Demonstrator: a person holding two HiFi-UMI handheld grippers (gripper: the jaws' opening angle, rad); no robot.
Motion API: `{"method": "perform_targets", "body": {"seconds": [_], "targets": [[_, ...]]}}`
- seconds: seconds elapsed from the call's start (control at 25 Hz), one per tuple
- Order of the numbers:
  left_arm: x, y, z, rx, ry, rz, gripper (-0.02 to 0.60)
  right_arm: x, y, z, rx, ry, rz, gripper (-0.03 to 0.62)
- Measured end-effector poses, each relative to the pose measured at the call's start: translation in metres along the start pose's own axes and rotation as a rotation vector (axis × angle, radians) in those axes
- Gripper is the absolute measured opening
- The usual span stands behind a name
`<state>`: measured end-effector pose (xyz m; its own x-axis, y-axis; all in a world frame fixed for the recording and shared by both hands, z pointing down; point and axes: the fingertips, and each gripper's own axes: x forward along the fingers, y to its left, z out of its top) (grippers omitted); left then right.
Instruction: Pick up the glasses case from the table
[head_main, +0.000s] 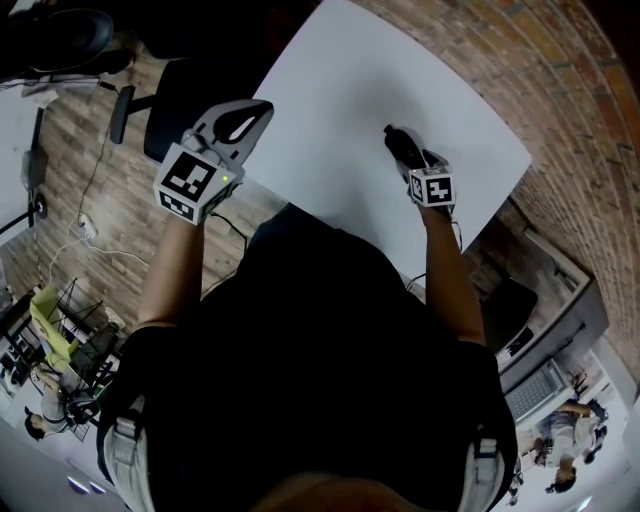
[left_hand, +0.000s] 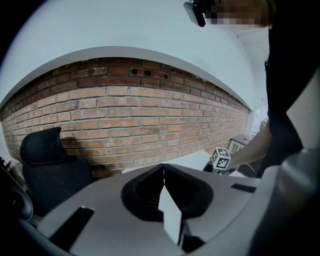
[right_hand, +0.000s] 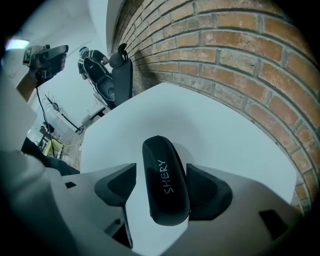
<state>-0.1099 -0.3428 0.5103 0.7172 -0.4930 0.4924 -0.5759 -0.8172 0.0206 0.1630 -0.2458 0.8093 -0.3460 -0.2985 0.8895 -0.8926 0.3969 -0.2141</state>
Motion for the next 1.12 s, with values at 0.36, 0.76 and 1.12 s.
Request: {"method": "perform_targets", "body": {"seconds": [0.36, 0.76, 1.12], "targets": [[0.007, 0.005, -0.002, -0.019, -0.002, -0.022, 0.011, 0.016, -0.002, -0.008, -0.046, 0.058, -0.012, 0.345], [0.018, 0.015, -0.015, -0.037, 0.010, -0.044, 0.011, 0.036, -0.002, -0.017, -0.076, 0.113, -0.016, 0.359], [0.020, 0.016, -0.016, -0.046, 0.016, -0.042, 0.011, 0.040, -0.003, -0.028, -0.112, 0.163, -0.031, 0.364]]}}
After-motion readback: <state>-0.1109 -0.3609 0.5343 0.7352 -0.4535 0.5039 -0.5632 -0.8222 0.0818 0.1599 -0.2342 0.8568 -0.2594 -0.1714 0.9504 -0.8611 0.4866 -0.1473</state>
